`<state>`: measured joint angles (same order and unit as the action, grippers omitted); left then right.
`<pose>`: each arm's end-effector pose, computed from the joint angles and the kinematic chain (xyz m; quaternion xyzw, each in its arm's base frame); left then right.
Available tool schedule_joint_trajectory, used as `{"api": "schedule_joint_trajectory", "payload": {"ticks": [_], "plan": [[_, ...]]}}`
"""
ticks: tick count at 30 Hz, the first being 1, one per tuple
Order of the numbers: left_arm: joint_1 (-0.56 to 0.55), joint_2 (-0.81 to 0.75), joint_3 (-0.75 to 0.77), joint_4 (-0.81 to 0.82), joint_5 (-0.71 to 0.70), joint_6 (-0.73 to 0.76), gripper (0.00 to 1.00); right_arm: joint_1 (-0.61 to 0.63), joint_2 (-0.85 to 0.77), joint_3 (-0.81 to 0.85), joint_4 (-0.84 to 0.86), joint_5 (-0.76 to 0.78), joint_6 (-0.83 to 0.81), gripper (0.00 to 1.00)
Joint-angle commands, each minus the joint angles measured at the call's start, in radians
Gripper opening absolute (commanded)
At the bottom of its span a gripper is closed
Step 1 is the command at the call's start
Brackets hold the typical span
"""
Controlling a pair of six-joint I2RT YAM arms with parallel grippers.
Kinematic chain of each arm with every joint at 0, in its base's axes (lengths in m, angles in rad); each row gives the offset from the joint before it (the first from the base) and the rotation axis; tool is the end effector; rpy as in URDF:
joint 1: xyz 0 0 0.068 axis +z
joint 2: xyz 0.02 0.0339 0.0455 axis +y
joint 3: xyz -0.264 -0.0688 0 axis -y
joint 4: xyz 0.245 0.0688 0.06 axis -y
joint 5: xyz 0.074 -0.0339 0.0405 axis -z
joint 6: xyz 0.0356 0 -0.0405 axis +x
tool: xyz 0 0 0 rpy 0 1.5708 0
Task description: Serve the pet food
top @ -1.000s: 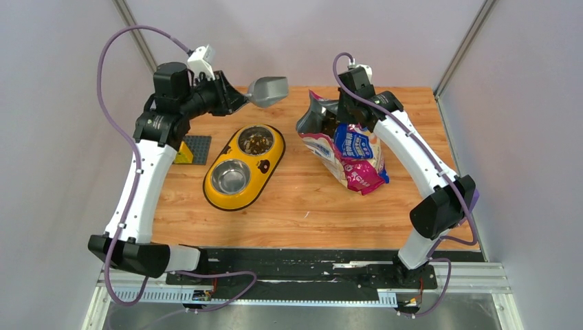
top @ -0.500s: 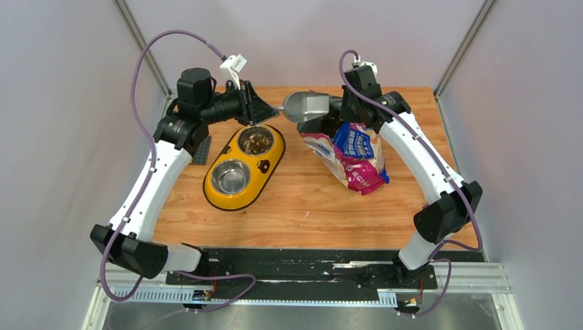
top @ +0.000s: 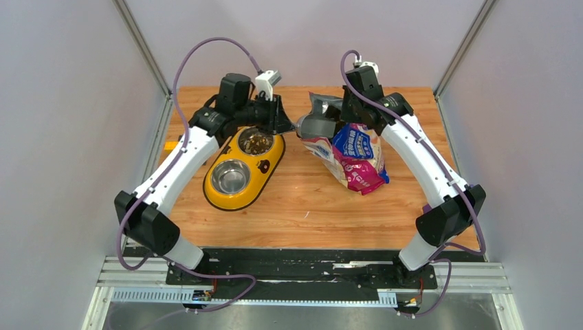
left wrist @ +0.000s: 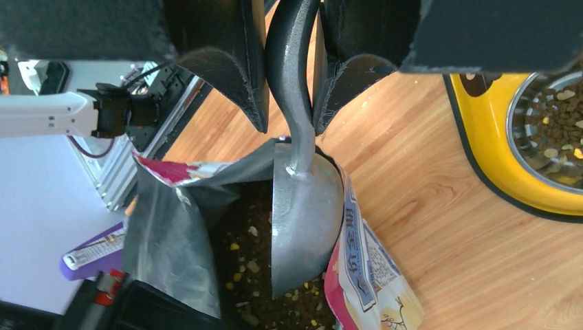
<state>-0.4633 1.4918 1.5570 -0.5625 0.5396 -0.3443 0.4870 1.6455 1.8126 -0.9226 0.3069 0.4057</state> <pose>0.2885 -0.1646 0.4026 0.1853 0.8187 -0.4043 0.3632 0.3142 0.1542 0.4027 0.0237 0.9090 0.0426 0.4140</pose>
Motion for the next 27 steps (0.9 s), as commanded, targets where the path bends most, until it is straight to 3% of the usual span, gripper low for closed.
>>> {"api": "schedule_joint_trajectory", "payload": {"ticks": [1, 11, 18, 21, 27], "plan": [[-0.056, 0.059, 0.093, 0.054, -0.112, -0.016, 0.00, 0.017, -0.067, -0.002, 0.074, -0.007, 0.010, 0.00], [-0.169, 0.296, 0.302, -0.034, -0.279, -0.027, 0.00, 0.027, -0.076, -0.042, 0.090, 0.026, 0.008, 0.00], [-0.199, 0.360, 0.305, -0.065, -0.390, -0.025, 0.00, 0.027, -0.089, -0.059, 0.102, 0.047, 0.001, 0.00], [-0.204, 0.391, 0.305, -0.060, -0.347, -0.018, 0.00, 0.027, -0.088, -0.064, 0.106, 0.047, 0.000, 0.00], [-0.206, 0.466, 0.321, -0.061, -0.061, -0.054, 0.00, 0.027, -0.084, -0.070, 0.111, 0.048, 0.002, 0.00]]}}
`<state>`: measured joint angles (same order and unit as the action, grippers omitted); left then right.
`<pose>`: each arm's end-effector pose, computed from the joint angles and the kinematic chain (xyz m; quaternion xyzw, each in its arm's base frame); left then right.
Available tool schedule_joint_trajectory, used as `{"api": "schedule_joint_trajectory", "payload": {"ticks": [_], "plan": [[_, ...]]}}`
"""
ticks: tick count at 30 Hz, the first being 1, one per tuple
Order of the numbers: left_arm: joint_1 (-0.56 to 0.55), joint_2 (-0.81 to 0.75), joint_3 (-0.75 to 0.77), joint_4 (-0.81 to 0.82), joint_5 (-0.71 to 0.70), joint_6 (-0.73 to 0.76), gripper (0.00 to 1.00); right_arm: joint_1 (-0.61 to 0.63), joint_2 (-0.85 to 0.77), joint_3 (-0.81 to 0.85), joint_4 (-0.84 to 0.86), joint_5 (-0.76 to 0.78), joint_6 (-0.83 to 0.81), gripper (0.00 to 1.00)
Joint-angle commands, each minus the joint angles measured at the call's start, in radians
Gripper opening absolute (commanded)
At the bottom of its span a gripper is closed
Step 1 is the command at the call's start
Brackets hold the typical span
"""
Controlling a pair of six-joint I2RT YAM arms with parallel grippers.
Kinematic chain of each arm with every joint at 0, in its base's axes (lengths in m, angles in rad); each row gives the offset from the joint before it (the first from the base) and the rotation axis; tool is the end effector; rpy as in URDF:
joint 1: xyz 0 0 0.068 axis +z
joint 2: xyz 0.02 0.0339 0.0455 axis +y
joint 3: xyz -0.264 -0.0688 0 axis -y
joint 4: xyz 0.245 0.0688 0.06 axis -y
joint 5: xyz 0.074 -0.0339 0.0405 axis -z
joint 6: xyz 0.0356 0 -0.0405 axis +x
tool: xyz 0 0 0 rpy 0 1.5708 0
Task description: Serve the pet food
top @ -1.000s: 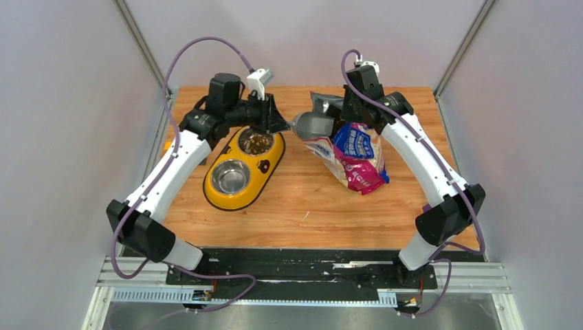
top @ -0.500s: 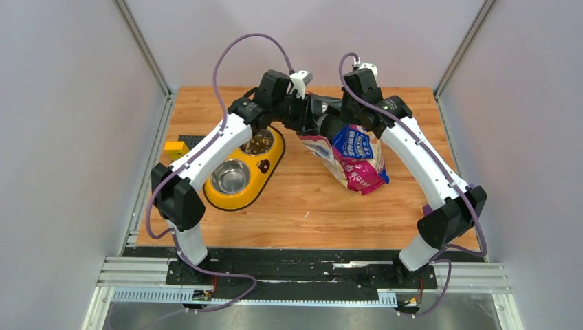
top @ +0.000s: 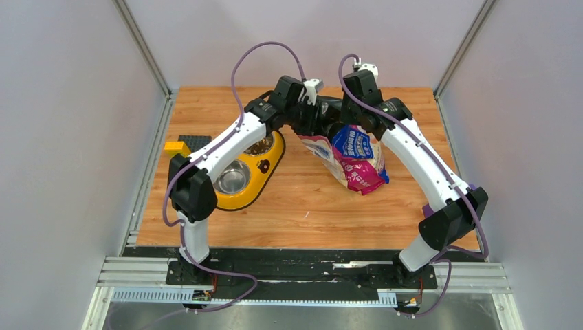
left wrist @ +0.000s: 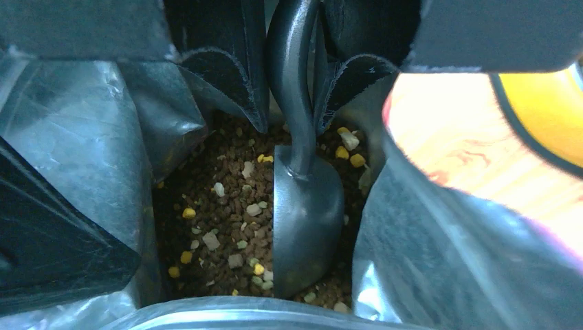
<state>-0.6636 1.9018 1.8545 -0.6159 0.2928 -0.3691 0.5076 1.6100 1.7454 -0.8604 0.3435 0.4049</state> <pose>0.3391 -0.2782 0.3450 0.1937 0.8702 -0.3281 0.3124 0.3078 0.1575 0.3985 0.0239 0.9009 0.0382 0.4317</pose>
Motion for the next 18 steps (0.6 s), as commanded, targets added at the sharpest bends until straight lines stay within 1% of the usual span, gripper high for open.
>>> {"api": "schedule_joint_trajectory", "payload": {"ticks": [1, 6, 8, 9, 10, 11, 12, 13, 15, 18], "plan": [[-0.006, 0.059, 0.019, -0.005, 0.221, -0.039, 0.00, 0.006, -0.049, -0.003, 0.049, 0.012, 0.004, 0.00], [0.000, 0.046, -0.009, 0.014, 0.322, -0.102, 0.00, 0.005, -0.051, -0.002, 0.051, 0.020, 0.004, 0.00], [0.014, 0.029, -0.035, 0.052, 0.368, -0.157, 0.00, 0.005, -0.051, -0.001, 0.052, 0.025, 0.003, 0.00], [0.030, 0.011, -0.051, 0.073, 0.405, -0.208, 0.00, 0.004, -0.053, -0.002, 0.051, 0.028, 0.003, 0.00], [0.039, 0.000, -0.083, 0.132, 0.423, -0.237, 0.00, 0.003, -0.053, -0.003, 0.051, 0.029, 0.003, 0.00], [0.061, -0.025, -0.101, 0.166, 0.464, -0.305, 0.00, 0.002, -0.054, -0.004, 0.051, 0.030, 0.003, 0.00], [0.072, -0.038, -0.146, 0.245, 0.484, -0.340, 0.00, 0.001, -0.055, -0.005, 0.051, 0.031, 0.003, 0.00], [0.090, -0.064, -0.171, 0.286, 0.522, -0.415, 0.00, 0.001, -0.056, -0.007, 0.051, 0.032, 0.003, 0.00], [0.114, -0.098, -0.245, 0.415, 0.563, -0.504, 0.00, -0.003, -0.058, -0.009, 0.052, 0.035, 0.003, 0.00], [0.137, -0.141, -0.281, 0.439, 0.592, -0.545, 0.00, -0.008, -0.059, -0.009, 0.052, 0.037, 0.002, 0.00]]}}
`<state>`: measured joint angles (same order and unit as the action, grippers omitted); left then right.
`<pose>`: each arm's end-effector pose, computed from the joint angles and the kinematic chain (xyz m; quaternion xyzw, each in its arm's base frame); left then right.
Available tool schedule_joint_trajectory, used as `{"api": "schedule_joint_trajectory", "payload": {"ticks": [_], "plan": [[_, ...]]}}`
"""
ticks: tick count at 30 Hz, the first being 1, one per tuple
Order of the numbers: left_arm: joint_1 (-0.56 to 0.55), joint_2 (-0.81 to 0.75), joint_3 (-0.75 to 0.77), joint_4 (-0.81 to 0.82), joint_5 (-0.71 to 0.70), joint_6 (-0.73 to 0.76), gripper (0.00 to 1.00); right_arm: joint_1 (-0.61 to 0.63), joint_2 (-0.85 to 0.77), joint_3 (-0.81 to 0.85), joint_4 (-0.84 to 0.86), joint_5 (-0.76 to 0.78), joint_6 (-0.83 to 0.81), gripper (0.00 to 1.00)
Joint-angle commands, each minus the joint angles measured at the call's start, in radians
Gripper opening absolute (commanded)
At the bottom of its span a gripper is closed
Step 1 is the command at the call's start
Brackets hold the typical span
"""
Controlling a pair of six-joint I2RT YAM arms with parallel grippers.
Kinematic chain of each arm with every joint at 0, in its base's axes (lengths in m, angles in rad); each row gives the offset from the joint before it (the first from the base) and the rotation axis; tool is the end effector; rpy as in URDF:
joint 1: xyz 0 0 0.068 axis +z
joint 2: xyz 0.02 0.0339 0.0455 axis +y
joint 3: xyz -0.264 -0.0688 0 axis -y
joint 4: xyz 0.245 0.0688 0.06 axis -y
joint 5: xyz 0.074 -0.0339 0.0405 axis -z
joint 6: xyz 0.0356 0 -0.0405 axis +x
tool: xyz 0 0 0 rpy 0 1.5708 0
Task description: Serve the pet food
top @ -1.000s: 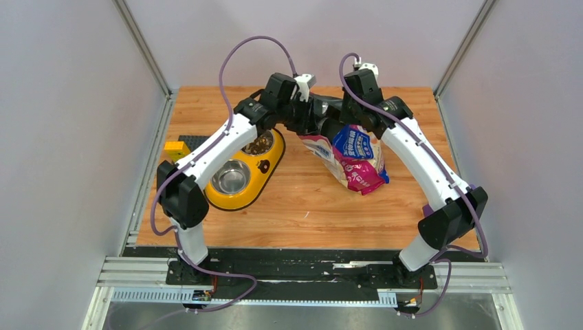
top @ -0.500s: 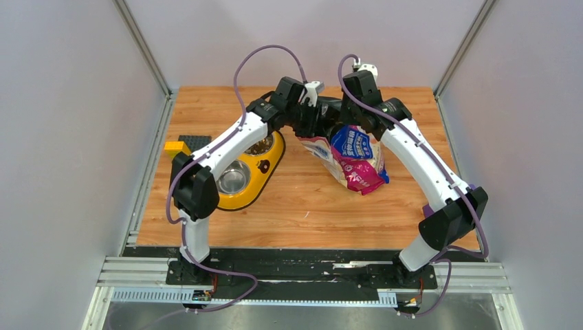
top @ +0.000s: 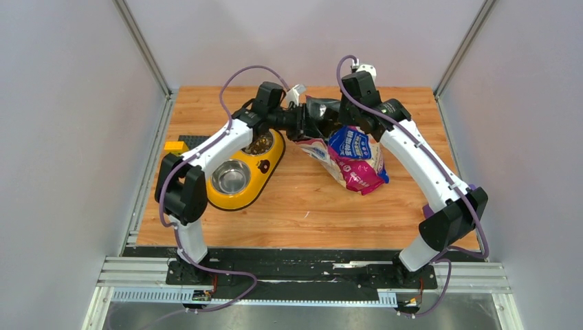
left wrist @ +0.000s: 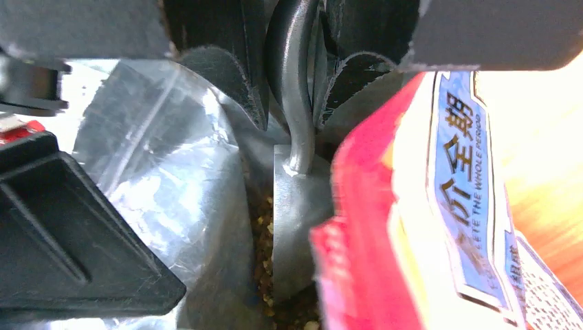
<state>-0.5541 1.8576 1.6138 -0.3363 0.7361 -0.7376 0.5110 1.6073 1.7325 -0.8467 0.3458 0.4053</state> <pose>0.3538 -0.2470 0.3108 0.0951 0.8331 -0.5197 0.1637 0.3076 0.1587 0.3964 0.0234 0.9001 0.0389 0.4333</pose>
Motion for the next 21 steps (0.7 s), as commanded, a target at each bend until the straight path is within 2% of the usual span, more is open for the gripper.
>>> {"api": "schedule_joint_trajectory", "payload": {"ticks": [1, 12, 21], "plan": [[0.033, -0.118, -0.053, 0.147, 0.151, -0.179, 0.00, -0.012, -0.056, 0.005, 0.038, 0.036, 0.000, 0.00], [0.156, -0.309, -0.186, 0.161, 0.192, -0.281, 0.00, -0.020, -0.061, 0.006, 0.043, 0.060, -0.008, 0.00], [0.223, -0.388, -0.245, 0.110, 0.157, -0.302, 0.00, -0.020, -0.064, 0.006, 0.043, 0.066, -0.008, 0.00]]}}
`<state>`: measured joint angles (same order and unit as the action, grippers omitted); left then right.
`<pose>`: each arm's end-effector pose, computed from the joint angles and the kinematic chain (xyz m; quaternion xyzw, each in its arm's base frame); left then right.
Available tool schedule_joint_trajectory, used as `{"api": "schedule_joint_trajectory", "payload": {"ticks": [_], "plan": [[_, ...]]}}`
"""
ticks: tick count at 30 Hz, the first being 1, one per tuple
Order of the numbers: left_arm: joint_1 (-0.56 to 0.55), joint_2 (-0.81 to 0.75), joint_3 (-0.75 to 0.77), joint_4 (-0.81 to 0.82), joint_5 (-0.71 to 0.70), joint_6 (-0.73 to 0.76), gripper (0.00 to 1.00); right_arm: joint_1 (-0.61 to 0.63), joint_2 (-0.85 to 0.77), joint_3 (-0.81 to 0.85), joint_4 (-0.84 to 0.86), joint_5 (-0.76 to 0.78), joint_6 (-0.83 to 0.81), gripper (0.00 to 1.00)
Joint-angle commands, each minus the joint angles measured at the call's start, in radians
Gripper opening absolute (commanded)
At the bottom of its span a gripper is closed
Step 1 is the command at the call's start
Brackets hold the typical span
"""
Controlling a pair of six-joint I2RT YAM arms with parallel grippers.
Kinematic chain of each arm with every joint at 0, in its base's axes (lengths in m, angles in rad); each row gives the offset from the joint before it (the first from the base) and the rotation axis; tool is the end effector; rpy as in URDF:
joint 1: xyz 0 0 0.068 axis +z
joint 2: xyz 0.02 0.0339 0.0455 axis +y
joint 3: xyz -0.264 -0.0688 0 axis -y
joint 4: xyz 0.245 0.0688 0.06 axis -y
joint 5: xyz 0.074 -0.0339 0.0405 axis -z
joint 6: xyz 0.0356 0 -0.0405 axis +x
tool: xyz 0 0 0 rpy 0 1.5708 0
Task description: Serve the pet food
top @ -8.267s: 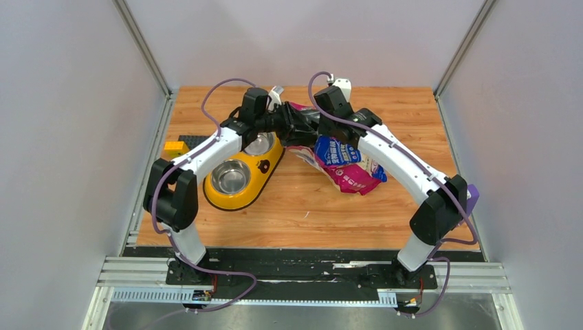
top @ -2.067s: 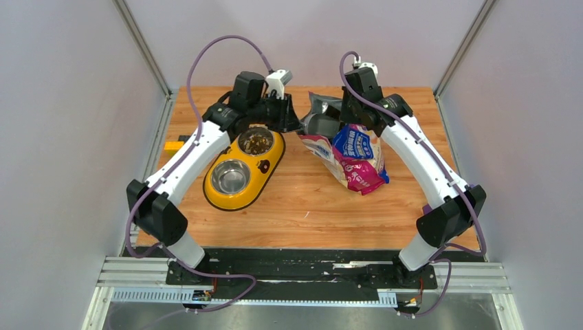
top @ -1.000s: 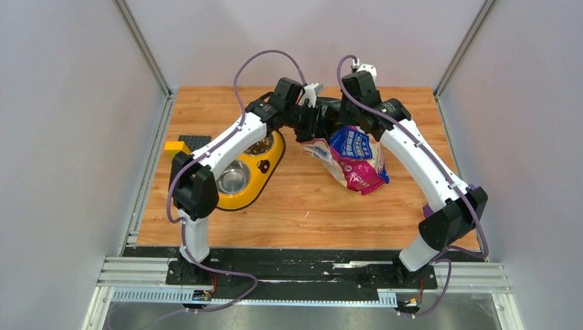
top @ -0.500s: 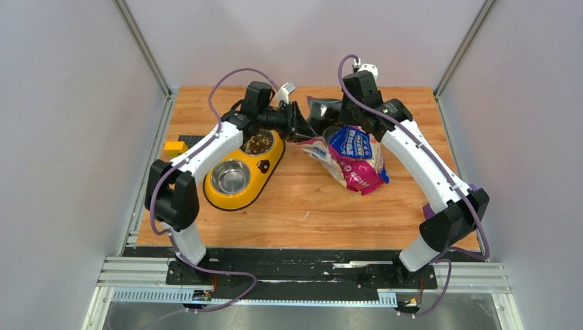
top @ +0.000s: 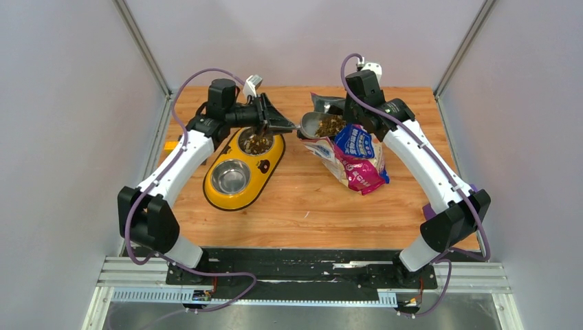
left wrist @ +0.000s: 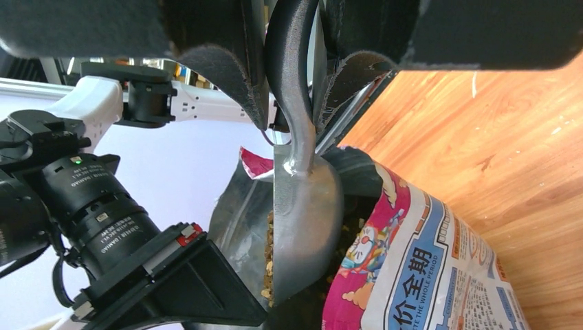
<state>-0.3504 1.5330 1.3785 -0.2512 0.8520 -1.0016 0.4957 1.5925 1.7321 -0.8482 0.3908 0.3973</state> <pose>0.3204 -0.1456 0.3604 -0.0278 0.7932 -0.5826 0.1749 0.3066 0.1504 0.4014 0.0372 0.8941 0.0179 0.4459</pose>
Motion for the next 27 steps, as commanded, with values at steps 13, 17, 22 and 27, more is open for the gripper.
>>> {"api": "schedule_joint_trajectory", "payload": {"ticks": [13, 17, 22, 27], "plan": [[0.079, -0.101, -0.046, 0.041, 0.040, -0.082, 0.00, -0.005, -0.043, 0.016, 0.045, 0.023, -0.005, 0.00], [0.090, -0.109, -0.044, 0.042, 0.043, -0.085, 0.00, -0.005, -0.043, 0.016, 0.045, 0.023, -0.005, 0.00], [0.108, -0.116, -0.032, 0.052, 0.055, -0.095, 0.00, -0.006, -0.045, 0.016, 0.045, 0.025, -0.004, 0.00], [0.135, -0.138, -0.042, 0.054, 0.073, -0.097, 0.00, -0.007, -0.042, 0.022, 0.045, 0.025, -0.005, 0.00]]}}
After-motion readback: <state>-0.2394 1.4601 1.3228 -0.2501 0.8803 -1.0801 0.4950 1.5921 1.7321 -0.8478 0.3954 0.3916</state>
